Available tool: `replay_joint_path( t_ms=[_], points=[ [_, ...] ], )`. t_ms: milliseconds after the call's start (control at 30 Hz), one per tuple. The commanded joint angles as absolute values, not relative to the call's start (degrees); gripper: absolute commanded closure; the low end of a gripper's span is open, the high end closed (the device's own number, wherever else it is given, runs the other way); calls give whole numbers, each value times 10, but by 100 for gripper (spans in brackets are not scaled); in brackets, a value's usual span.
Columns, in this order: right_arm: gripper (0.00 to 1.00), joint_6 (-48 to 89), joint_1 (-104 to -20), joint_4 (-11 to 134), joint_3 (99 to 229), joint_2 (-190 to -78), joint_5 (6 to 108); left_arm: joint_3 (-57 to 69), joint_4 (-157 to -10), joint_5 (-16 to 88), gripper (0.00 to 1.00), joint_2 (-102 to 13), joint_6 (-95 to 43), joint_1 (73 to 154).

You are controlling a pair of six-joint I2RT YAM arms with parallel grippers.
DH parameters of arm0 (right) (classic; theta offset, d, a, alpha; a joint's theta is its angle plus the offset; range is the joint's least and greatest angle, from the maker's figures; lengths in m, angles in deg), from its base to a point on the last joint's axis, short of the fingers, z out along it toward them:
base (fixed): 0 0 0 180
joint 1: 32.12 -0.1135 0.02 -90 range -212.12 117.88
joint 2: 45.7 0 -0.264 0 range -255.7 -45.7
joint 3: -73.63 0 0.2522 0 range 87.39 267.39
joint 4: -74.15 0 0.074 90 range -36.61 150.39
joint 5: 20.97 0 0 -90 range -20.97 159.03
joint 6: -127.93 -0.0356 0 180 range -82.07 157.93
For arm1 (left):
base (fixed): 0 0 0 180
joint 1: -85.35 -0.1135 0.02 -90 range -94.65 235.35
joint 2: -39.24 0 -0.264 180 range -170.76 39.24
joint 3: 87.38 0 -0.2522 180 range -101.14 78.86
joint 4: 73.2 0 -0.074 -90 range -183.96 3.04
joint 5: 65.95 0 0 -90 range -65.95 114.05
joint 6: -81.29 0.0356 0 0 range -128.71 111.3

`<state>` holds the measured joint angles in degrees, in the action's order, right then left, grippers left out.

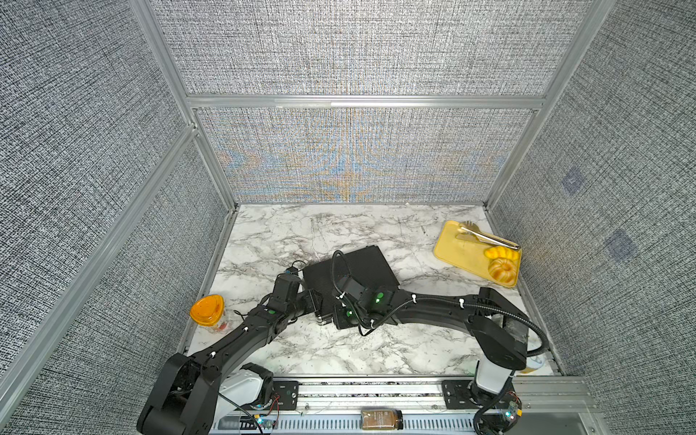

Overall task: Close the poker set cases
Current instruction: Fasten the fastener on the poker set case.

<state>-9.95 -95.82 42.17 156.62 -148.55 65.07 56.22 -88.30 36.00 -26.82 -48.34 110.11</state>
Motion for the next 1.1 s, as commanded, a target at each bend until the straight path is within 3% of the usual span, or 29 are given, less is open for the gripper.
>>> replay_joint_path(
  t_ms=[0, 1067],
  points=[
    [81, -109, -958, 394, 1570, -1492, 648, 577, -998, 409, 51, -292, -449, 1107],
    [82, -100, -957, 311, 1625, -1553, 640, 575, -997, 415, 51, -298, -451, 1107]
  ],
)
